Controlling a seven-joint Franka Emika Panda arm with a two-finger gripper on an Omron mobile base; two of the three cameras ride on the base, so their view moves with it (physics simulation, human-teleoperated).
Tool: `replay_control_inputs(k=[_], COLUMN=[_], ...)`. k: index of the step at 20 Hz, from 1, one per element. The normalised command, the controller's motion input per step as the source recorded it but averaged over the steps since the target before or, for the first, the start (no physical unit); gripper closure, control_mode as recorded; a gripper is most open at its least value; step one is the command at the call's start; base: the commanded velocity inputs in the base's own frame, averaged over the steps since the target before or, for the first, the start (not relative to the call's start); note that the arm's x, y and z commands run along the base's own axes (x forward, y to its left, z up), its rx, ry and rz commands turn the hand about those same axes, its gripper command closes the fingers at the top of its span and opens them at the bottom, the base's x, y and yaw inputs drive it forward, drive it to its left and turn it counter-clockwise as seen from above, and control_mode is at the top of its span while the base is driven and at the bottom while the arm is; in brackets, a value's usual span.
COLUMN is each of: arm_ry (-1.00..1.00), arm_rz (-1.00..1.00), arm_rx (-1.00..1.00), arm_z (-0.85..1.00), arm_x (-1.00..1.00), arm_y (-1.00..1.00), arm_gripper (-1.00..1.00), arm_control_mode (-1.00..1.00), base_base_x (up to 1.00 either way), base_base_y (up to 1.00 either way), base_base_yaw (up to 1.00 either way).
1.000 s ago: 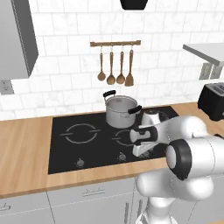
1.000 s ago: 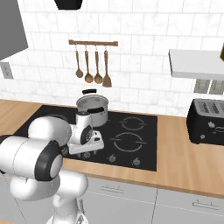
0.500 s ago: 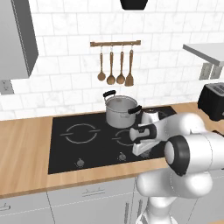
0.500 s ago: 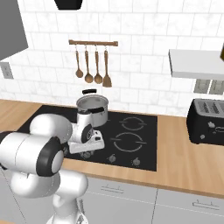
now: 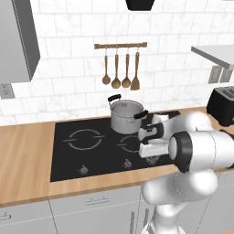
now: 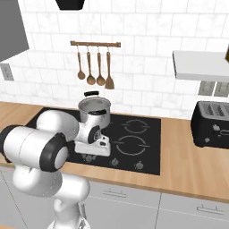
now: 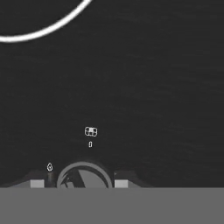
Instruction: Turn off the rear center burner of the stove.
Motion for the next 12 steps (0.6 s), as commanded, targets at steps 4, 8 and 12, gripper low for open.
replay_control_inputs(k=[4,8,12], arm_ry=[0.13,0.07,0.05], arm_rz=[-0.84,-0.91,-0.86], arm_rx=[0.22,0.22,0.2], arm_z=[0.0,0.0,0.0], arm_x=[0.02,0.0,-0.14], arm_y=[-0.45,-0.35,-0.27], arm_gripper=[1.0,1.0,1.0], arm_control_mode=[-1.0,-1.0,-1.0], base_base_x=[0.0,0.0,0.0], base_base_y=[0.0,0.0,0.0], base_base_yaw=[0.0,0.0,0.0])
